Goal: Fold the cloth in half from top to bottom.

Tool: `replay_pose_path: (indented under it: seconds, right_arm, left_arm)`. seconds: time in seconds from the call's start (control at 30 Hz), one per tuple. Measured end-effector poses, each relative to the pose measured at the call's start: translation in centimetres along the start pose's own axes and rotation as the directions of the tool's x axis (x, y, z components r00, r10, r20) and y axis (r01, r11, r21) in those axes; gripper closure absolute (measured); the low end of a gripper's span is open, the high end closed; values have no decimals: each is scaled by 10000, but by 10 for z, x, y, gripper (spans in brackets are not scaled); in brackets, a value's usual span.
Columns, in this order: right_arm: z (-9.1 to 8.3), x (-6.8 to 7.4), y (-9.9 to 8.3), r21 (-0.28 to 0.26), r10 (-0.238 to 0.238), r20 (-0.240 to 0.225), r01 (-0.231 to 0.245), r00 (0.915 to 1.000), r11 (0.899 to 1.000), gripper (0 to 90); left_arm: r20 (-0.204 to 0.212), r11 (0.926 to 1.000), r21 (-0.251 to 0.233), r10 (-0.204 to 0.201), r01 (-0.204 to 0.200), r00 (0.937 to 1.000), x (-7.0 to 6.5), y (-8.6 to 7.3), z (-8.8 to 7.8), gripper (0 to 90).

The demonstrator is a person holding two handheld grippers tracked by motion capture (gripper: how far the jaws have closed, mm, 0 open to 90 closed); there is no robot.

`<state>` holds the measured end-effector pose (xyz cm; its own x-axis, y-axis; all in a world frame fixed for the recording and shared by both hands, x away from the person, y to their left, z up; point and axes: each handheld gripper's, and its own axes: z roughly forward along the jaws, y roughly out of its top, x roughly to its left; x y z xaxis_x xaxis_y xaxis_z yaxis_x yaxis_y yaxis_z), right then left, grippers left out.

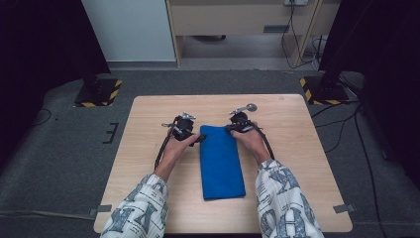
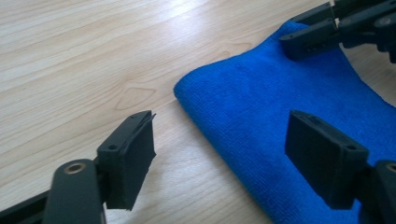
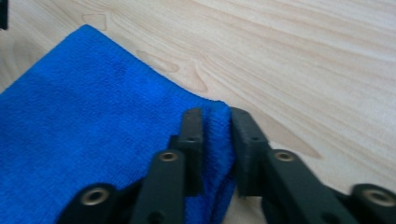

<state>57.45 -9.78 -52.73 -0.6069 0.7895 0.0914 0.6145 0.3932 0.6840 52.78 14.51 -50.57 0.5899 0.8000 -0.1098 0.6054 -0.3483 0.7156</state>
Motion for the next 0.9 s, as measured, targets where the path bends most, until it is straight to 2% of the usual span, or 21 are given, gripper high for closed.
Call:
replay_pose_path:
  seconds: [0.07,0.27,0.37,0.47,0.57,0.67,0.77,0.9]
  right_arm:
    - [-2,-1,-2,-41,92,-131,-92,9999,9999,830]
    - [-5,0,-7,-105,354,-178,-356,9992,9993,852]
    - [-6,1,-9,-198,412,-115,-414,9991,9989,853]
    - [-7,2,-10,-192,458,-67,-460,9989,9988,852]
    - [-8,4,-10,-167,356,74,-355,9993,9992,851]
    - [-8,4,-11,-202,362,91,-360,9993,9991,851]
    - [-8,4,-11,-236,350,72,-348,9994,9991,851]
    - [-8,5,-12,-288,439,115,-436,9990,9986,861]
  left_arm:
    - [-1,9999,-90,49,-49,10000,-2,1,1,269]
    - [-72,9999,-34,165,-165,9998,-3,6,10,329]
    - [-181,9998,-152,121,-124,9998,-3,6,18,371]
    - [-256,10000,-17,-4,4,9997,-1,3,28,396]
    - [-268,9995,-132,-303,300,9992,1,1,36,429]
    - [-543,9997,-221,-82,70,9985,2,2,39,454]
    - [-538,9999,-127,-10,4,9986,2,5,41,473]
    - [-511,9999,-78,108,-113,9986,-3,6,42,611]
